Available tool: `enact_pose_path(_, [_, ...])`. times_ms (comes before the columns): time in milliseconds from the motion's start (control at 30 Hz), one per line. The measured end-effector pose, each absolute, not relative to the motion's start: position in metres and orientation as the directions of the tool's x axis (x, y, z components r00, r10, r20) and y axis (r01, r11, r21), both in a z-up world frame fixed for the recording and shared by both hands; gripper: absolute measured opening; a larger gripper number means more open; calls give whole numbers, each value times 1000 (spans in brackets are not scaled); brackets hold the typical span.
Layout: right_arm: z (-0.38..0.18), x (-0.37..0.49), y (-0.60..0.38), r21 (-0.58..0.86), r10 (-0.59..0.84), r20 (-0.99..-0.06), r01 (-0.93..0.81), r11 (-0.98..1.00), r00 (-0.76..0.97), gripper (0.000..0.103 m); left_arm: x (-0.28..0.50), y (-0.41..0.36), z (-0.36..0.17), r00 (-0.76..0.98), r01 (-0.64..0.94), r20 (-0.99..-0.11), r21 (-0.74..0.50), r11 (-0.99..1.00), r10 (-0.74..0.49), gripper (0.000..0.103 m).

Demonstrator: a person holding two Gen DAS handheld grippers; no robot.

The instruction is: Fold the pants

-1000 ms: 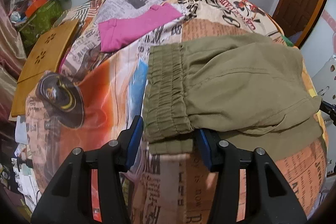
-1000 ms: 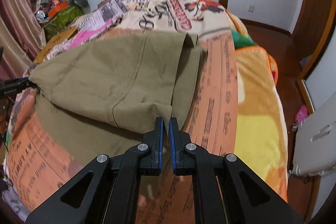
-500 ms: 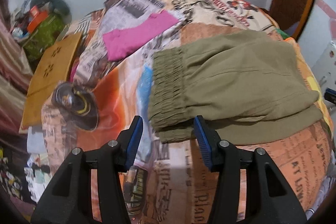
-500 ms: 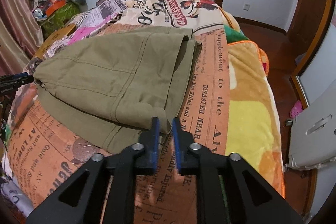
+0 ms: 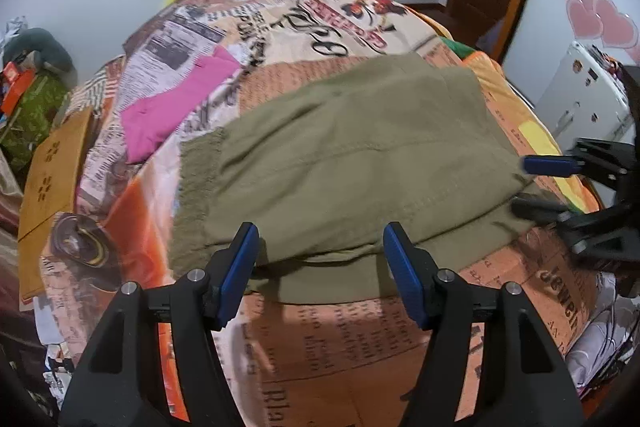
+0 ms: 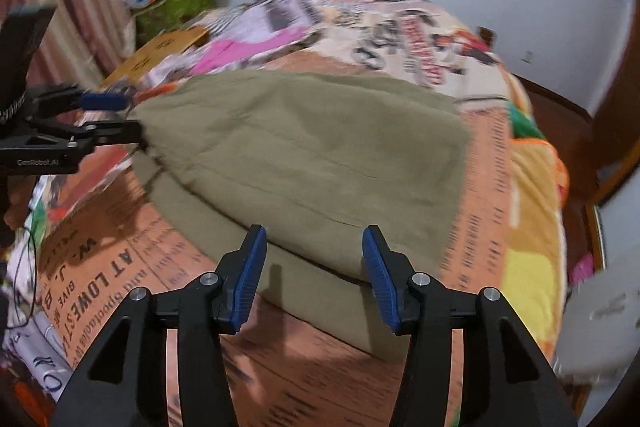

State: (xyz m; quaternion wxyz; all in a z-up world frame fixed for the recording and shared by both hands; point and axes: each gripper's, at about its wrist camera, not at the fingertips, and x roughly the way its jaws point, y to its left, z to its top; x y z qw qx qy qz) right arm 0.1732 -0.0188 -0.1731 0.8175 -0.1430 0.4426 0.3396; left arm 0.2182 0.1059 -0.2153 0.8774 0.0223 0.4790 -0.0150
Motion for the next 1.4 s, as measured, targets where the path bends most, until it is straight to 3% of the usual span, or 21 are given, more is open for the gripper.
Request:
enact_pose_path(333, [-199,179,25,10,413,-848,-769,640,333,45,221,94,-230,530,121,-847,28,992,-41,64])
enact_pose_path(367, [-200,180,25,16,418,-846,-768,641,331,42,223,93,-231,528,129,-848,26,991,-46,64])
enact_pose_path(433, [-202,182,26,31,429,-845,-771,636,320,21,225,90,-232,526,142,-849,25,989,-54,64])
enact_pose_path(467, [-204,184,27,37,432,-845,-773,634,314,17,227,88,-233,523,153,-850,23,988,-61,64])
enact_pose_path(700, [-195,188,21,109,492,-820,-763,637,293,9,237,77,-248,493,197,-869,59,979,-47,64])
enact_pose_path(767, [-189,190,18,135,511,-810,-757,640,287,8,237,74,-249,506,201,-862,85,976,-29,61])
enact_pose_path(1033, [-172,186,12,159,549,-778,-750,642,305,8,233,67,-240,552,187,-833,160,969,31,17])
enact_pose_path(1400, [-167,164,6,147,550,-780,-767,625,298,8,212,63,-234,557,203,-830,145,968,7,17])
